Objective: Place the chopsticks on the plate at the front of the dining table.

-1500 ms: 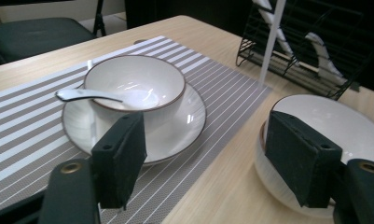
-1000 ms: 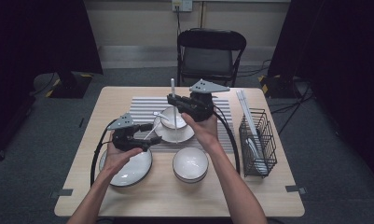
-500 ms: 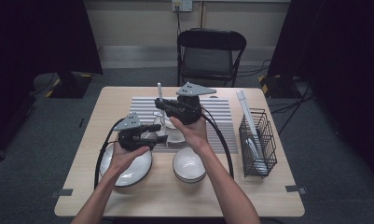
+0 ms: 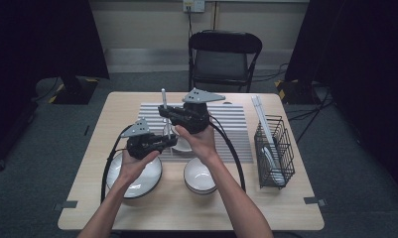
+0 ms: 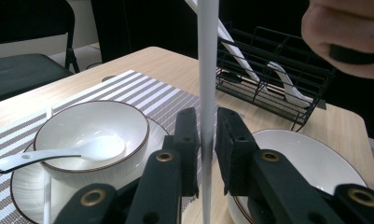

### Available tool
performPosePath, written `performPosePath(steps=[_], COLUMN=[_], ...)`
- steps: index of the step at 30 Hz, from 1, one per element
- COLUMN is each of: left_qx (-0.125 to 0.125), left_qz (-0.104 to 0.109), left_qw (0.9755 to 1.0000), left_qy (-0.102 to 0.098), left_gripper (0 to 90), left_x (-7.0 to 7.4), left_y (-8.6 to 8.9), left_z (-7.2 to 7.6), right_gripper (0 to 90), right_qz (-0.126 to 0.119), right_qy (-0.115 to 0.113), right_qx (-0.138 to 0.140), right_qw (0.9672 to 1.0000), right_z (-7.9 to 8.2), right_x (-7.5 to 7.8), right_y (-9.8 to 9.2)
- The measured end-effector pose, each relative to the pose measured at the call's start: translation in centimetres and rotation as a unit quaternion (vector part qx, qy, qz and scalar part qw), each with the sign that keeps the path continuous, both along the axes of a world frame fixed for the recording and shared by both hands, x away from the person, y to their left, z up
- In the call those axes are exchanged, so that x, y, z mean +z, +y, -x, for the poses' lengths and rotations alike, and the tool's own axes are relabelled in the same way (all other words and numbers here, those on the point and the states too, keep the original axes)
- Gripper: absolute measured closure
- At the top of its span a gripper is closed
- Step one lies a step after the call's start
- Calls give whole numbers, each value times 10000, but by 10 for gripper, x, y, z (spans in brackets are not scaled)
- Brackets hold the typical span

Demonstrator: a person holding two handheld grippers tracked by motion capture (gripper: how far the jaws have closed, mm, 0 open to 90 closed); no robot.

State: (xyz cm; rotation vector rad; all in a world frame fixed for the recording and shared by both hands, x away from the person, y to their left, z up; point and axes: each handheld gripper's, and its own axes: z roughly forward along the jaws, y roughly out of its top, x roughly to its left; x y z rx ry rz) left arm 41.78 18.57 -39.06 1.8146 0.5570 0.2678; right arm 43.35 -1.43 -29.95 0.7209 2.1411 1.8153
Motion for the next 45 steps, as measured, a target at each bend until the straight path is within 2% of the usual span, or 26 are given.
performPosePath(steps=[3,5,8,12,15,16,19,22,26,29,36,45], left_qx=[-4,-23,2,68,110,103,112,150,166,192,182,206], left_qz=[-19,53,16,38,-22,65,17,106,63,133,175,170], left_qw=[10000,10000,10000,10000,9999,9999,9999,9998,9998,9997,9996,9996], left_qy=[14,39,26,33,-11,3,34,105,73,65,92,97], left_gripper=[830,847,832,860,861,861,861,862,862,862,862,862], left_x=[-1,-2,-3,-3,-3,-4,-5,-7,-6,-6,-7,-6], left_y=[1,1,2,3,5,5,6,10,14,17,21,27], left_z=[-1,-1,-2,-1,-1,-1,-1,-3,-2,-1,1,1], right_gripper=[854,854,854,853,851,850,844,758,655,594,559,556], right_qz=[-18,-25,-71,-114,-32,-29,-16,79,173,270,453,470], right_qy=[-10,-3,-31,-37,-67,-70,-38,-44,-49,-20,49,62], right_qx=[-17,-22,-18,-21,39,51,81,136,162,192,86,61], right_qw=[10000,10000,10000,9999,10000,10000,10000,9999,9997,9995,9989,9989], right_z=[0,0,0,-1,0,0,-2,-1,-1,-1,-4,-5], right_x=[1,1,2,6,7,7,5,3,-2,-7,-19,-23], right_y=[-1,-1,-2,-2,1,1,1,4,4,3,1,4])
